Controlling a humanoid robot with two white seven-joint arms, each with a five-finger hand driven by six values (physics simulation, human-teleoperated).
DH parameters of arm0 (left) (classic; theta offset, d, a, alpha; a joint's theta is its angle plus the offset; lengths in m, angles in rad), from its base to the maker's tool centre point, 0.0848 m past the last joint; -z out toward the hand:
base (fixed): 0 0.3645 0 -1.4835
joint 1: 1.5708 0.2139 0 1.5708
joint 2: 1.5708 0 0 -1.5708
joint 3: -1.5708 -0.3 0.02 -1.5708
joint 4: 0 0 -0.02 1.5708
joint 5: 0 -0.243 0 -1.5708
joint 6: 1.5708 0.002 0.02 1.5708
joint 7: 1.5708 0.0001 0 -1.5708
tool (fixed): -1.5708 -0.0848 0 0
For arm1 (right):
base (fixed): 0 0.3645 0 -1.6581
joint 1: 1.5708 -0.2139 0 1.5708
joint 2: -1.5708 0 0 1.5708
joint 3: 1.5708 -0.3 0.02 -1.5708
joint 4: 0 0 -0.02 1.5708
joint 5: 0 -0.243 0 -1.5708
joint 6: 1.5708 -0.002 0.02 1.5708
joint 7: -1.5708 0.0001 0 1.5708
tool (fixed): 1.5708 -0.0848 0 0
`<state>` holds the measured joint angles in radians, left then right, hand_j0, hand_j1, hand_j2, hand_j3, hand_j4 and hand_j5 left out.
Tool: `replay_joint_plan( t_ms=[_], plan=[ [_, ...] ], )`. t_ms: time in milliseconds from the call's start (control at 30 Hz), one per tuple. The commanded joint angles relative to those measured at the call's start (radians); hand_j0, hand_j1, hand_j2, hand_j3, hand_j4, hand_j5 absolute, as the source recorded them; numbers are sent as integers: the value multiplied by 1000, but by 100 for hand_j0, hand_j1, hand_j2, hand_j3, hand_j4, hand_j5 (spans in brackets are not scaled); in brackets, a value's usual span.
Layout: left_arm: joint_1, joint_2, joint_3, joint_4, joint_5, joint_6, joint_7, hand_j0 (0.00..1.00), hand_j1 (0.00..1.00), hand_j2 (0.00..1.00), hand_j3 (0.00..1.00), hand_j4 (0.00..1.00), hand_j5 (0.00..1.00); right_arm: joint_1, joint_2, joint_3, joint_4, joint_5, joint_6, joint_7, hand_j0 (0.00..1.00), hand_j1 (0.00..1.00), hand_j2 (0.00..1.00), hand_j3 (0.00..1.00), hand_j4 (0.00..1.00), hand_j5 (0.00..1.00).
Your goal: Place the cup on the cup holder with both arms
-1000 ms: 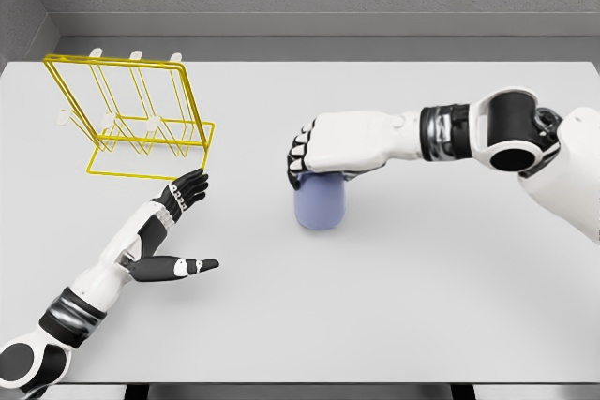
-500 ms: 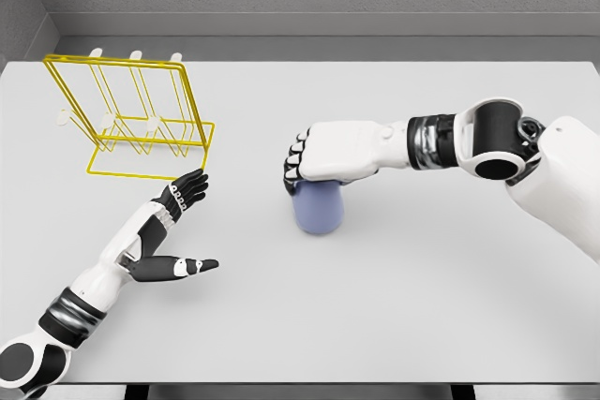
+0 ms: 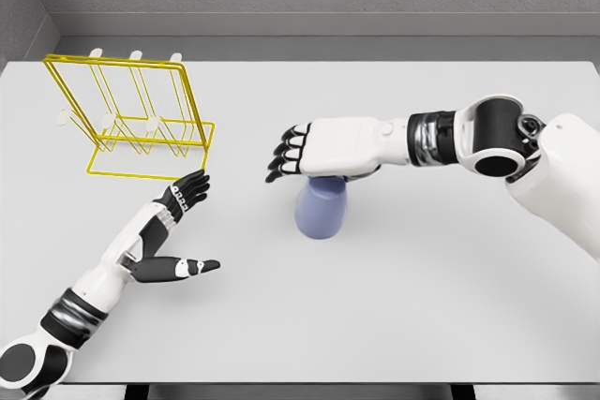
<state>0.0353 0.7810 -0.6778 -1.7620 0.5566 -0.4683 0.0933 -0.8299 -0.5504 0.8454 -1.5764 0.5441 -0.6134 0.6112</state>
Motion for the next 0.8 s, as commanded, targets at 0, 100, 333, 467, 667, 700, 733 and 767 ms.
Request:
replay_joint_plan(
  t_ms=[0, 100, 333, 467, 667, 700, 733, 767],
  plan=[
    [0, -3, 0, -1, -1, 10, 3, 100, 100, 100, 100, 100, 100, 0, -10, -2, 3, -4, 3, 0, 100, 100, 100, 100, 100, 100],
    [0, -5, 6, -1, -3, 23, 6, 100, 100, 100, 100, 100, 100, 3, -36, -11, 3, -6, 3, 0, 100, 100, 100, 100, 100, 100],
    [-12, -89, 20, 4, -11, 105, 6, 100, 100, 100, 100, 100, 100, 6, -109, -88, -10, -7, 3, 0, 100, 100, 100, 100, 100, 100],
    [-12, -98, 21, 6, -12, 105, 14, 100, 100, 100, 100, 100, 100, 26, -115, -149, -10, -12, 3, 0, 100, 100, 100, 100, 100, 100],
    [-14, -129, 32, 7, -12, 142, 45, 100, 100, 100, 100, 100, 100, 37, -223, -187, 3, -39, 3, 0, 100, 100, 100, 100, 100, 100],
    [-14, -131, 32, 7, -12, 146, 46, 100, 100, 100, 100, 100, 100, 57, -318, -181, 3, -127, 3, 0, 100, 100, 100, 100, 100, 100],
    [-15, -131, 32, 7, -12, 146, 48, 100, 100, 100, 100, 100, 100, 98, -416, -181, 10, -242, 3, 0, 100, 100, 100, 100, 100, 100],
    [-14, -143, 32, 9, -12, 148, 48, 100, 100, 100, 100, 100, 100, 100, -428, -183, 44, -274, 3, 0, 100, 100, 100, 100, 100, 100]
  ],
)
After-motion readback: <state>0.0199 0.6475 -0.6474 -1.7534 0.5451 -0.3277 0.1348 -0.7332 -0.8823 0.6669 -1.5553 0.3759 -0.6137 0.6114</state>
